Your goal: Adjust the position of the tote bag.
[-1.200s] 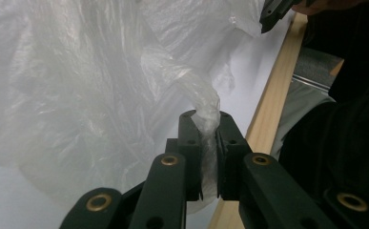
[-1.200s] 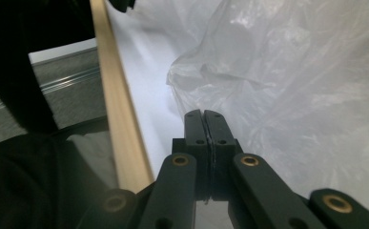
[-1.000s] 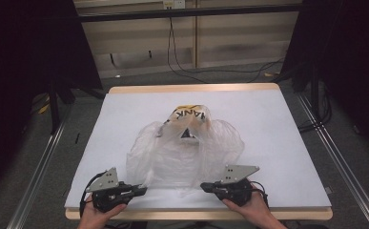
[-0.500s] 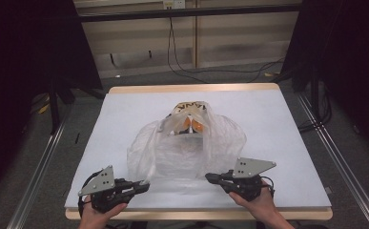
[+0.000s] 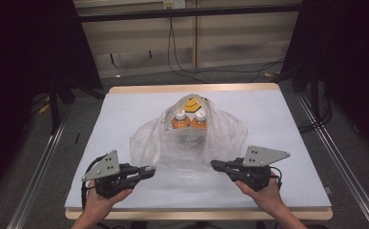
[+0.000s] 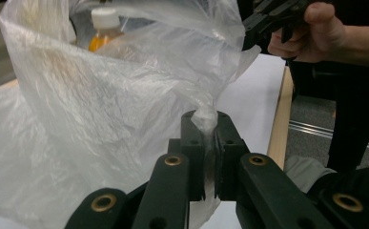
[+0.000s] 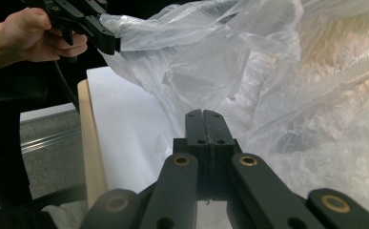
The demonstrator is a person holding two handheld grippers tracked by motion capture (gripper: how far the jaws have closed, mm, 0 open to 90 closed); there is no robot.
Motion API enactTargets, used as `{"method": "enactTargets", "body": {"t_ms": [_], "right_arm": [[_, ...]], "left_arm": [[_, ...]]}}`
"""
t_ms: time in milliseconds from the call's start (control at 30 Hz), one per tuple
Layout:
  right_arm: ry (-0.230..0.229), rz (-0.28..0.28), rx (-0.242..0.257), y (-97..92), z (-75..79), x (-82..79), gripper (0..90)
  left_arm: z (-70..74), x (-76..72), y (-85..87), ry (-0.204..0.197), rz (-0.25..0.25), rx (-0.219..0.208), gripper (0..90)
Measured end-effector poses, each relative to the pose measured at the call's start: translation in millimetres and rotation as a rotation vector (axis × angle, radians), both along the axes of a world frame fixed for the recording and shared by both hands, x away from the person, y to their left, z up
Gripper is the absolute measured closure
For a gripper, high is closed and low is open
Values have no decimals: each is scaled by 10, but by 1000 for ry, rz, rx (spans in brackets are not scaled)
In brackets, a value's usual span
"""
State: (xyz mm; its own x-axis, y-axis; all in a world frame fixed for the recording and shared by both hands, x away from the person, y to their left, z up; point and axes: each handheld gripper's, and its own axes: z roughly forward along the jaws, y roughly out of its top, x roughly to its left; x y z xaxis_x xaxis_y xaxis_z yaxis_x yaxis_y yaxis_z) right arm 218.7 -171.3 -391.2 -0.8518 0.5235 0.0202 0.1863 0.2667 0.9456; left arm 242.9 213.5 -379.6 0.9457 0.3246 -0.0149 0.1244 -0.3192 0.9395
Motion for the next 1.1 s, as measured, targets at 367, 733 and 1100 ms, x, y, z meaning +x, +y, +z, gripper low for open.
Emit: {"method": "enactTargets", "body": {"t_ms": [367, 733, 1100], "right_arm": [[-55, -14, 59, -116, 318, 170, 900], [-126, -52, 110, -293, 586, 232, 900], [-172, -96, 198, -490, 770, 306, 900]], "left_arm": [[254, 209, 61, -25, 33, -92, 857], [462, 324, 109, -64, 76, -134, 858], [667, 489, 145, -78, 87, -211, 859]]}}
